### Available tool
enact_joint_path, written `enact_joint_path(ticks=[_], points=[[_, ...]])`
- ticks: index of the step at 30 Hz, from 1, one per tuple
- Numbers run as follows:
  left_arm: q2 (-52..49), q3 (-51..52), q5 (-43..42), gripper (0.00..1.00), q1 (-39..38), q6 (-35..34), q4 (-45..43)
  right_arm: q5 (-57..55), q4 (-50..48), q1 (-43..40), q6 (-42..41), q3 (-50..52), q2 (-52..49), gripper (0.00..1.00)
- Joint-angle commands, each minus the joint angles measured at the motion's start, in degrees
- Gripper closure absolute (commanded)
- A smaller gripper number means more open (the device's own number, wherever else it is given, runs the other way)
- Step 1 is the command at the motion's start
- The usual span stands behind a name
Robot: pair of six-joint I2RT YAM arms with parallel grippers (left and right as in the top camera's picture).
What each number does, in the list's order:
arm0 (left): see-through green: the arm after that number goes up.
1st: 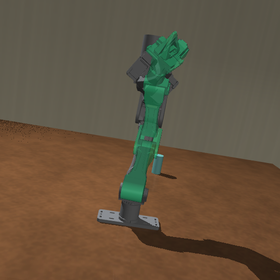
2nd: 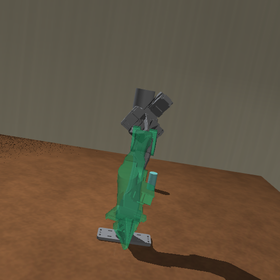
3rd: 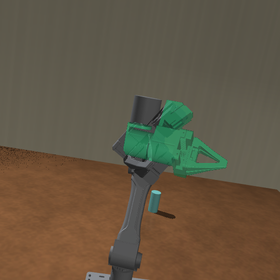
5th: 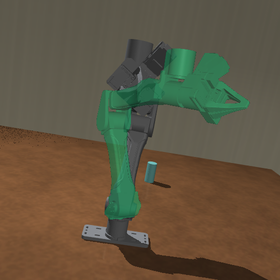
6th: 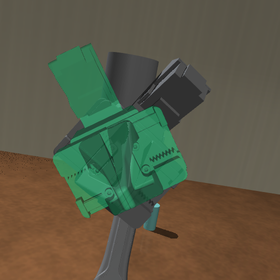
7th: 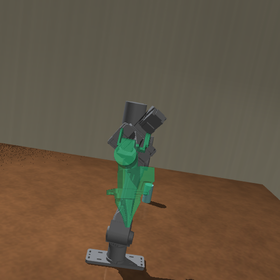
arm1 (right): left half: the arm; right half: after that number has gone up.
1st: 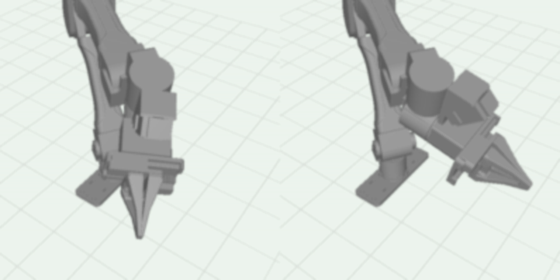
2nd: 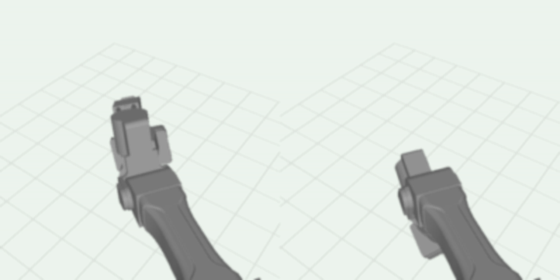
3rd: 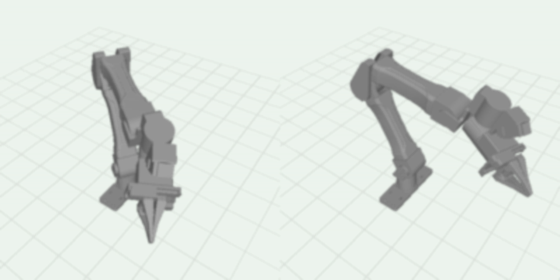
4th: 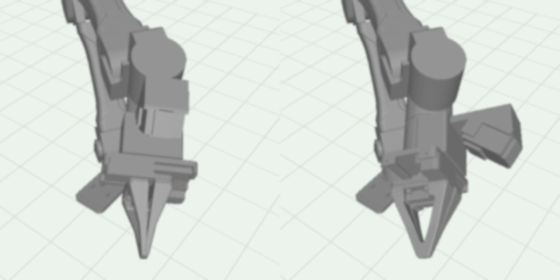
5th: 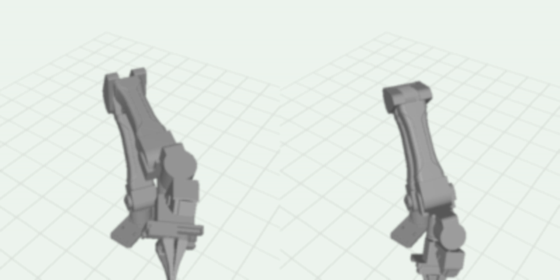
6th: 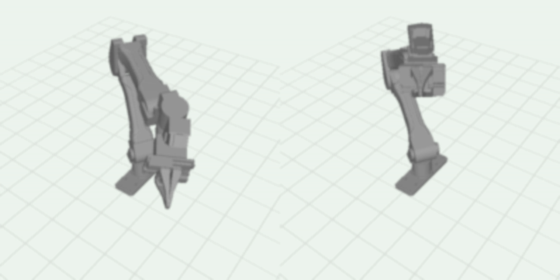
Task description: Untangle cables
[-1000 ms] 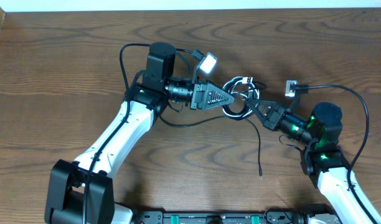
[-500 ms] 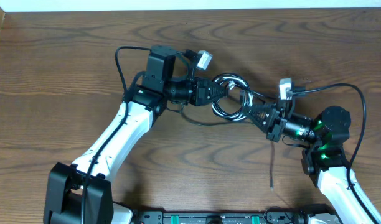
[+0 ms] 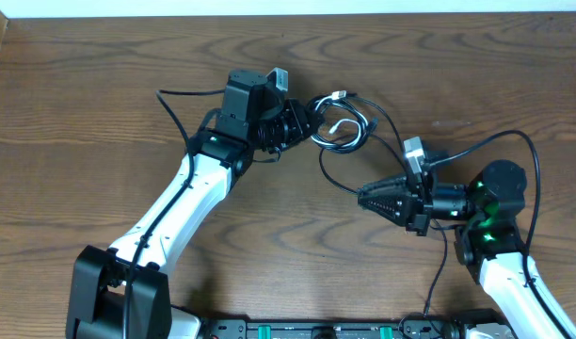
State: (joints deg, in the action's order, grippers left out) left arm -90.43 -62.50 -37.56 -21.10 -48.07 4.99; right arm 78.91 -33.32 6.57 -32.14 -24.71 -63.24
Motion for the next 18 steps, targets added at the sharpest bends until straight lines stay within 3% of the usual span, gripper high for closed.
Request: enact_joint_path(ticks=[1,4,8,15,18], points=[[0.4,-1.5,-5.2,0.89,0.6,0.6,-0.3,-11.8,5.8,0.2,3.2,-0.3,0.2,0.72],[0.4,-1.5,-5.8,0.89,0.6,5.5,0.0,-22.4,11.5,0.2,-2.3,-0.3,0.2,0.63],[0.4,-1.5,-5.7,0.89,0.6,6.5,0.1,-28.2,11.8,0.3,-12.6,-0.3,0.2,0.44],[0.4,-1.5,-6.6,0.92,0.5,7.6,0.0,-34.8,12.0,0.3,-31.2,-0.3,0.2,0.41],[0.4,-1.5,-6.8,0.92,0.5,7.6,-0.1,-35.1,14.4,0.3,-39.1,-0.3,0.2,0.45]])
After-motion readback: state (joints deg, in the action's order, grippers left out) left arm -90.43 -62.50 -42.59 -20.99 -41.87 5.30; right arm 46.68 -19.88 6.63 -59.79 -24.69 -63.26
